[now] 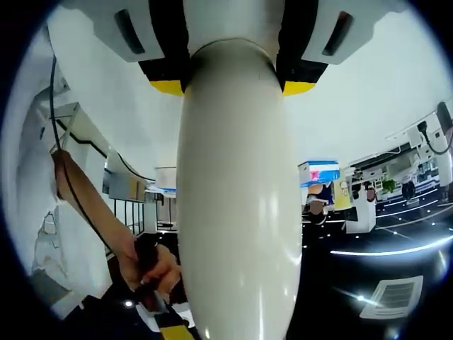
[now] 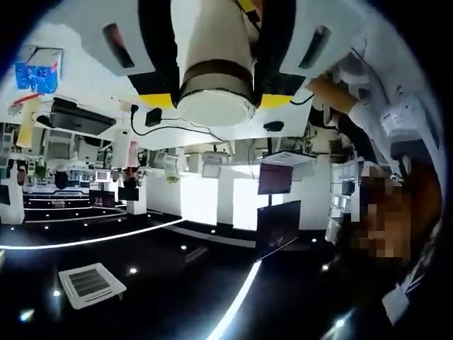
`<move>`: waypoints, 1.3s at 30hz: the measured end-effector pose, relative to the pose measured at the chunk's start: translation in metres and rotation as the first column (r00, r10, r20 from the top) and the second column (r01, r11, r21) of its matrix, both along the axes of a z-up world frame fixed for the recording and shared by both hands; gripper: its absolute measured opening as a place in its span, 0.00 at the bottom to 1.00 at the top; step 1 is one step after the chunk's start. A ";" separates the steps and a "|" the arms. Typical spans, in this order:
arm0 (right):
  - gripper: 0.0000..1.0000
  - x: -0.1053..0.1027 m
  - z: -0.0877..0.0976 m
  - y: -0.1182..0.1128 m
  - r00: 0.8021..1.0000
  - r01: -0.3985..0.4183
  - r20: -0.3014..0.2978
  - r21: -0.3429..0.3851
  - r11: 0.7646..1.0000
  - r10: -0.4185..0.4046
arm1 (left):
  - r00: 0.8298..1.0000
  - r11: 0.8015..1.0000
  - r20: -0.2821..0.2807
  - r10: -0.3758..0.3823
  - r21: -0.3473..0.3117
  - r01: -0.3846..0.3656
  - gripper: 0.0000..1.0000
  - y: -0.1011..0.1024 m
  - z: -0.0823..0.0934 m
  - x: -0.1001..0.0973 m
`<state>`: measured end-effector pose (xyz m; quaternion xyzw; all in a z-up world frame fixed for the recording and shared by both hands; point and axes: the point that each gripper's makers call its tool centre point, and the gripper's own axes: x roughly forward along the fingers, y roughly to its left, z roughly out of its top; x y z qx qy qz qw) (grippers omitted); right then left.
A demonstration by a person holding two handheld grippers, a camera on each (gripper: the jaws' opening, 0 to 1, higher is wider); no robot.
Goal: Grasp the water cup twist off the cup lid place the cup lid on the table
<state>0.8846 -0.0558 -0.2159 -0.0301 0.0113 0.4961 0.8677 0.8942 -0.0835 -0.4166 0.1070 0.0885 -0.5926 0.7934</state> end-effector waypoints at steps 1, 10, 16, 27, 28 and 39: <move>0.44 0.000 0.000 0.000 1.000 -0.005 -0.001 0.000 1.000 0.005 | 1.000 1.000 0.000 0.000 0.000 0.000 0.50 0.000 0.000 0.000; 0.44 0.000 0.000 -0.001 0.998 -0.058 -0.006 0.011 0.998 0.058 | 1.000 1.000 0.000 0.000 0.000 0.000 0.50 0.000 0.000 0.000; 0.44 0.001 0.000 0.000 0.993 -0.114 -0.018 0.016 0.993 0.115 | 1.000 1.000 -0.001 -0.001 -0.001 0.001 0.50 -0.001 0.000 0.000; 0.45 -0.003 -0.001 0.004 0.992 -0.126 -0.024 -0.012 0.992 0.125 | 1.000 1.000 0.001 -0.002 0.000 0.002 0.50 0.000 0.000 0.000; 0.46 -0.002 0.001 0.002 0.994 -0.110 -0.019 -0.006 0.994 0.109 | 1.000 1.000 0.001 -0.002 0.000 0.002 0.50 0.000 0.000 0.000; 0.64 -0.011 0.011 0.001 0.991 0.131 0.024 -0.058 0.990 -0.130 | 1.000 1.000 0.004 -0.002 0.001 0.002 0.50 0.000 0.001 0.000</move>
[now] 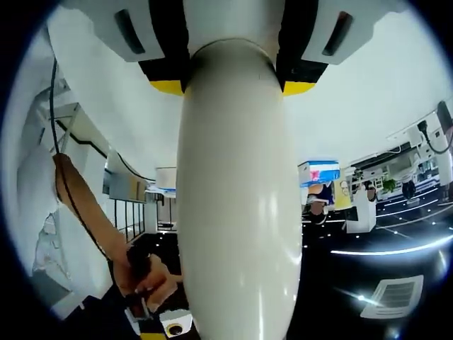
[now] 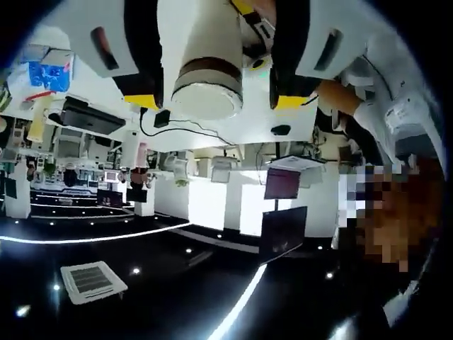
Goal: Grasp the water cup twist off the cup lid place the cup lid on the table
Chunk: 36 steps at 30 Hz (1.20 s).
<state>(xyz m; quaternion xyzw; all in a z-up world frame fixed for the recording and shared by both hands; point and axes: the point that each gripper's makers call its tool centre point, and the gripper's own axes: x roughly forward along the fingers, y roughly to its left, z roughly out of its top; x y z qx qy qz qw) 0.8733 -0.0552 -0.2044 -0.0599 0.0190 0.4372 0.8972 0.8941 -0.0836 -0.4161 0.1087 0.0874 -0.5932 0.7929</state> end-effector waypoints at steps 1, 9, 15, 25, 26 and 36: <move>0.66 0.000 0.001 0.001 1.000 0.030 0.003 0.010 0.999 -0.030 | 1.000 1.000 0.000 0.000 0.000 0.000 0.50 0.000 0.000 0.000; 0.74 0.007 -0.004 0.003 0.921 0.378 0.119 -0.031 0.925 -0.372 | 1.000 1.000 0.001 0.002 0.001 -0.002 0.50 0.000 0.000 0.000; 0.75 0.006 -0.006 0.010 0.869 0.480 0.125 0.022 0.877 -0.479 | 1.000 1.000 0.001 0.002 0.001 -0.002 0.50 0.000 0.000 0.000; 0.74 0.012 0.000 0.000 0.783 0.604 0.139 0.061 0.795 -0.606 | 1.000 1.000 0.001 0.002 0.001 -0.002 0.50 0.000 0.001 0.000; 0.74 0.013 0.000 0.002 0.786 0.600 0.143 0.059 0.798 -0.602 | 1.000 1.000 0.001 0.002 0.001 -0.002 0.50 0.000 0.001 0.000; 0.64 0.016 0.002 -0.006 0.763 0.626 0.133 0.091 0.774 -0.633 | 1.000 1.000 0.002 0.002 0.002 -0.002 0.50 0.000 0.001 0.000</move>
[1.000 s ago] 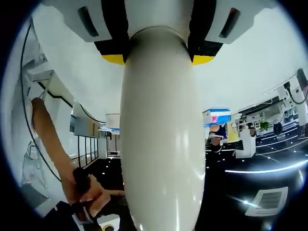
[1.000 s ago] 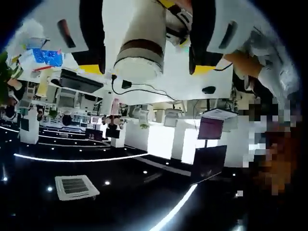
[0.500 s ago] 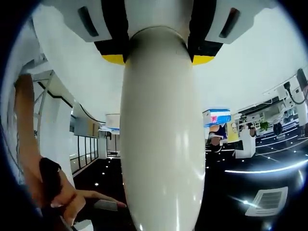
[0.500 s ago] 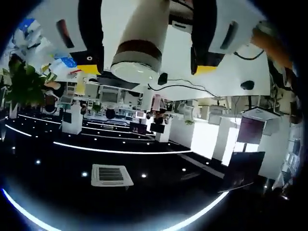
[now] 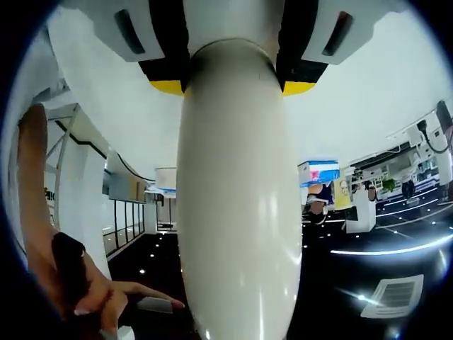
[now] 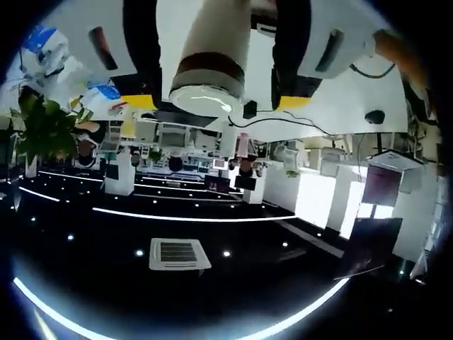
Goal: Grasp the water cup twist off the cup lid place the cup lid on the table
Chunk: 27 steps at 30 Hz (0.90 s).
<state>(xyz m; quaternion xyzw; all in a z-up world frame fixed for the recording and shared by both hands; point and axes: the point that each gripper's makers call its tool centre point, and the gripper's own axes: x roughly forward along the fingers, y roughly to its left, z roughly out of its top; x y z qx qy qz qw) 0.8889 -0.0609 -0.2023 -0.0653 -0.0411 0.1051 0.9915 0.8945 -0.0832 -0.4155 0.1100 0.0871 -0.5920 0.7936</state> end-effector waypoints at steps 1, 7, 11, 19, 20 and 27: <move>0.64 0.000 0.000 0.000 1.000 0.003 0.001 0.003 1.000 -0.003 | 1.000 1.000 0.000 0.000 0.000 0.000 0.50 0.000 0.000 0.000; 0.55 0.001 0.001 0.001 1.000 -0.012 0.007 0.008 1.000 0.012 | 1.000 1.000 0.000 0.000 0.000 0.000 0.50 0.000 0.000 0.000; 0.54 0.001 0.000 0.001 1.000 -0.008 0.004 0.011 1.000 0.008 | 1.000 1.000 0.001 0.000 0.000 0.000 0.50 0.000 0.000 0.000; 0.51 0.002 -0.002 -0.003 1.000 0.001 -0.007 0.014 1.000 -0.001 | 1.000 1.000 0.001 0.000 0.000 0.000 0.50 0.000 0.000 0.000; 0.49 0.002 -0.001 -0.005 1.000 0.008 -0.006 0.007 1.000 -0.008 | 1.000 1.000 0.001 0.000 0.000 0.000 0.50 0.000 0.000 0.000; 0.45 0.003 -0.003 -0.007 0.999 -0.031 -0.021 0.060 0.998 0.033 | 1.000 1.000 0.000 -0.001 0.000 0.001 0.50 0.000 0.000 0.000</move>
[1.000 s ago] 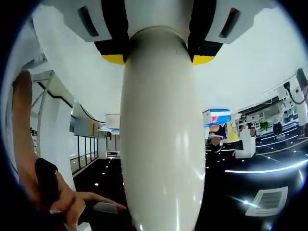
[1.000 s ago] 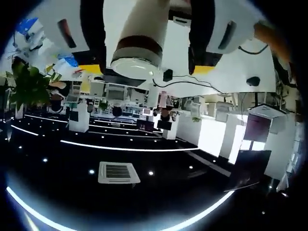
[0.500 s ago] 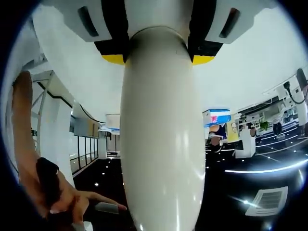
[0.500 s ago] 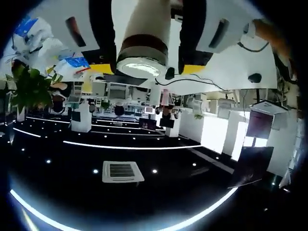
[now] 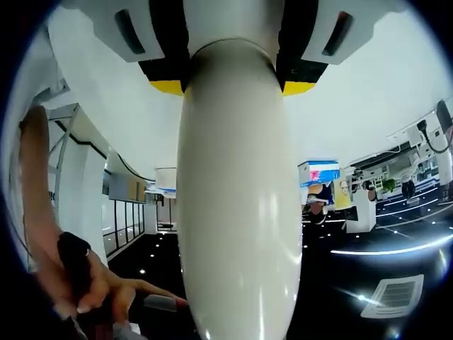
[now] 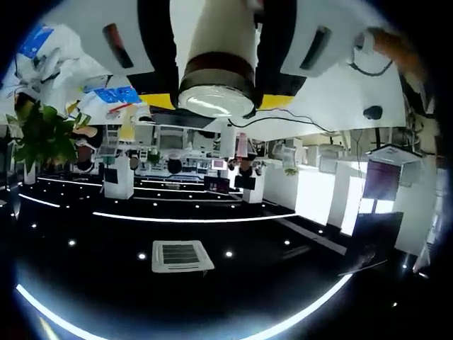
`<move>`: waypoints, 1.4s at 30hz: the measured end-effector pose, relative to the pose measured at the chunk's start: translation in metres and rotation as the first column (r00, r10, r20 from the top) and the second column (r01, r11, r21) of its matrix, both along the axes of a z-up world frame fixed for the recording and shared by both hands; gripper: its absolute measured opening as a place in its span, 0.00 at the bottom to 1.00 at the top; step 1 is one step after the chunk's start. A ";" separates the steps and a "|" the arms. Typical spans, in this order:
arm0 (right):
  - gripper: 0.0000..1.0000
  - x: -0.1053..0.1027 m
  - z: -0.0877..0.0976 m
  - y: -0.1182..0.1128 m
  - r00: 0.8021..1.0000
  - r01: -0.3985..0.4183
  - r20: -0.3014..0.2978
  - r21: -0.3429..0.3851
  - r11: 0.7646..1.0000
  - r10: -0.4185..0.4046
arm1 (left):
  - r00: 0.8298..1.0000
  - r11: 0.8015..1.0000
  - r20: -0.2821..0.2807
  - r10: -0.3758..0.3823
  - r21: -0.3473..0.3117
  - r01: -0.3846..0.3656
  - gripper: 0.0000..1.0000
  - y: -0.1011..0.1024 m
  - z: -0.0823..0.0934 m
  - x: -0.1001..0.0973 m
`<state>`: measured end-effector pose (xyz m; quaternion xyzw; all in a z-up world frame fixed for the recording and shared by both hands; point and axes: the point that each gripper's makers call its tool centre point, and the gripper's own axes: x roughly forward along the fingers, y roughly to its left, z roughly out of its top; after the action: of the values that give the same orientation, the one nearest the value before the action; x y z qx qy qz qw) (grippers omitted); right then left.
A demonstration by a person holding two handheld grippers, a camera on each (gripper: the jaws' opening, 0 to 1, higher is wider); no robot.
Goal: Grasp the water cup twist off the cup lid place the cup lid on the table
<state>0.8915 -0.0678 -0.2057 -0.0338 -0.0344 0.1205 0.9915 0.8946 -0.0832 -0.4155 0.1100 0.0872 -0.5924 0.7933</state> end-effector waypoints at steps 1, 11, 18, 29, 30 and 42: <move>0.45 0.000 0.000 -0.001 1.000 -0.003 -0.001 0.005 1.000 0.003 | 1.000 1.000 0.000 0.000 0.000 0.000 0.50 0.000 0.000 0.000; 0.45 0.001 -0.003 0.002 0.999 -0.029 -0.015 -0.035 0.999 0.028 | 1.000 1.000 -0.001 0.001 0.000 -0.001 0.50 0.000 0.000 0.000; 0.44 0.000 -0.003 0.002 0.997 -0.080 -0.020 -0.056 0.995 0.079 | 1.000 1.000 -0.001 0.000 0.000 0.000 0.50 0.000 0.000 -0.001; 0.44 0.000 -0.003 0.003 0.988 -0.151 -0.030 -0.051 0.987 0.150 | 1.000 1.000 0.000 0.000 0.001 0.000 0.50 0.000 0.000 -0.001; 0.44 0.000 -0.003 0.003 0.988 -0.155 -0.030 -0.052 0.987 0.154 | 1.000 1.000 0.000 0.001 0.001 -0.001 0.50 0.000 0.000 -0.001; 0.44 -0.001 -0.004 0.005 0.979 -0.203 -0.038 -0.055 0.978 0.201 | 1.000 1.000 0.001 0.001 0.001 -0.001 0.50 0.000 0.000 0.000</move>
<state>0.8903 -0.0624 -0.2099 -0.0572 -0.0180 0.2223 0.9731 0.8941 -0.0836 -0.4158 0.1108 0.0870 -0.5920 0.7936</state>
